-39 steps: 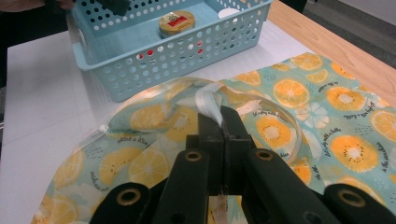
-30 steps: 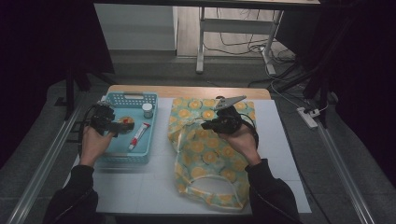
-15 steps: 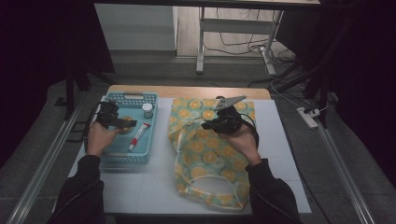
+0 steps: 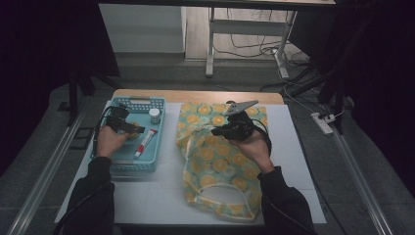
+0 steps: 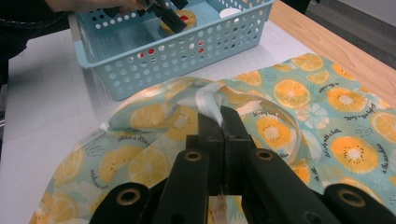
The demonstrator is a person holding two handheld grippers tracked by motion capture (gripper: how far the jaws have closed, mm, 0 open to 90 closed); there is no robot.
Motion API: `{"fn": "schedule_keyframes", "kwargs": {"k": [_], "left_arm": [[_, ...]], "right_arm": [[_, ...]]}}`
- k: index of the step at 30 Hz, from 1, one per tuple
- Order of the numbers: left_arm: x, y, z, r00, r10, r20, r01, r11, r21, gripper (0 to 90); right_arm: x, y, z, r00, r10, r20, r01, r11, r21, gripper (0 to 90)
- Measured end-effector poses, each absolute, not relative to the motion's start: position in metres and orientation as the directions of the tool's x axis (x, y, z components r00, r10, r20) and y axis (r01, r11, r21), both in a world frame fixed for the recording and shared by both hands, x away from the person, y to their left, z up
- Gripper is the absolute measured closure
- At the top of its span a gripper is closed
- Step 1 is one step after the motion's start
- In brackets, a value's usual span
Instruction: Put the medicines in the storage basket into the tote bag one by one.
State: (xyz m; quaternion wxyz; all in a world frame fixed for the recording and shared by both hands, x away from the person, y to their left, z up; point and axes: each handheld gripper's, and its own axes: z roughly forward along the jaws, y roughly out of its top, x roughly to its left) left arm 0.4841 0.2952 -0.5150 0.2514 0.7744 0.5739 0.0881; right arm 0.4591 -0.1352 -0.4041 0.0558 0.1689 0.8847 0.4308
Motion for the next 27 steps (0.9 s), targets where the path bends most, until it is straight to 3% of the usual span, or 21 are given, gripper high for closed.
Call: {"fn": "schedule_keyframes", "kwargs": {"k": [8,17,27], "left_arm": [[0.4914,0.29,-0.52,0.296,0.945,-0.139,0.886,-0.217,0.411,0.5],[0.4921,0.2886,-0.5209,0.26,0.963,-0.078,0.907,-0.215,0.362,18.6],[0.4914,0.2881,-0.5173,0.249,0.965,-0.082,0.912,-0.205,0.355,20.2]], "right_arm": [[0.4586,-0.1344,-0.4045,-0.937,0.346,0.046,0.249,0.572,0.781,89.3],[0.4591,-0.134,-0.4056,-0.937,0.345,0.046,0.25,0.575,0.779,89.3],[0.4596,-0.1353,-0.4051,-0.936,0.35,0.047,0.252,0.569,0.783,89.3]]}}
